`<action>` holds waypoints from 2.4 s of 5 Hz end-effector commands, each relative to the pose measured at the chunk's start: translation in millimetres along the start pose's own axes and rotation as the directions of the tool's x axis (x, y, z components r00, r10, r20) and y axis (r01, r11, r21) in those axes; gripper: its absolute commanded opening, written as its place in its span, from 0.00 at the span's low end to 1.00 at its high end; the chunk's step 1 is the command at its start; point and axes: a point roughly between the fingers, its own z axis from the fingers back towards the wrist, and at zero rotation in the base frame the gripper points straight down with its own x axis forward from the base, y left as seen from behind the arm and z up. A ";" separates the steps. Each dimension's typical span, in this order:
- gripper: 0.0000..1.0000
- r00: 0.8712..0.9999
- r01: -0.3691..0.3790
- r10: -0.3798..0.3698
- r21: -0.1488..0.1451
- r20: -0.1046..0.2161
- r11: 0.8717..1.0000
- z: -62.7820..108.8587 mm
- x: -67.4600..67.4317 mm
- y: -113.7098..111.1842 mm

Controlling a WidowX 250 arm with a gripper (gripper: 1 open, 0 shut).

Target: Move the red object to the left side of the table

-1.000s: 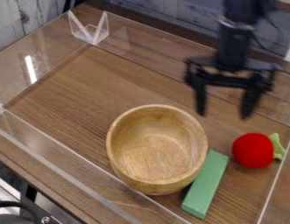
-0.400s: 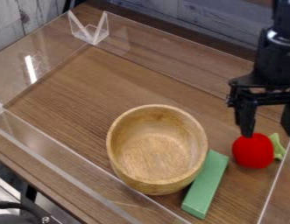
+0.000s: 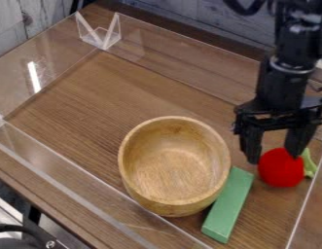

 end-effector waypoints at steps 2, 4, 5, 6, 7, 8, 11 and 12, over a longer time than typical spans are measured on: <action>1.00 0.991 -0.134 0.135 -0.077 0.006 0.988 -7.1 3.1 -8.8; 1.00 0.987 -0.156 0.157 -0.090 0.007 0.984 -20.4 -16.9 -19.7; 1.00 0.990 -0.139 0.140 -0.093 0.011 0.986 -28.5 -30.2 -27.2; 1.00 0.996 -0.079 0.083 -0.099 0.029 0.992 -30.8 -27.5 -31.4; 1.00 0.998 -0.024 0.029 -0.092 0.051 0.996 -32.9 -23.0 -34.0; 1.00 0.998 -0.011 0.017 -0.090 0.067 0.996 -29.3 -17.4 -30.1; 0.00 0.995 0.051 -0.044 -0.082 0.092 0.995 -13.2 -15.1 -25.5; 0.00 0.997 0.015 -0.006 -0.122 0.077 0.992 4.3 -12.8 -23.7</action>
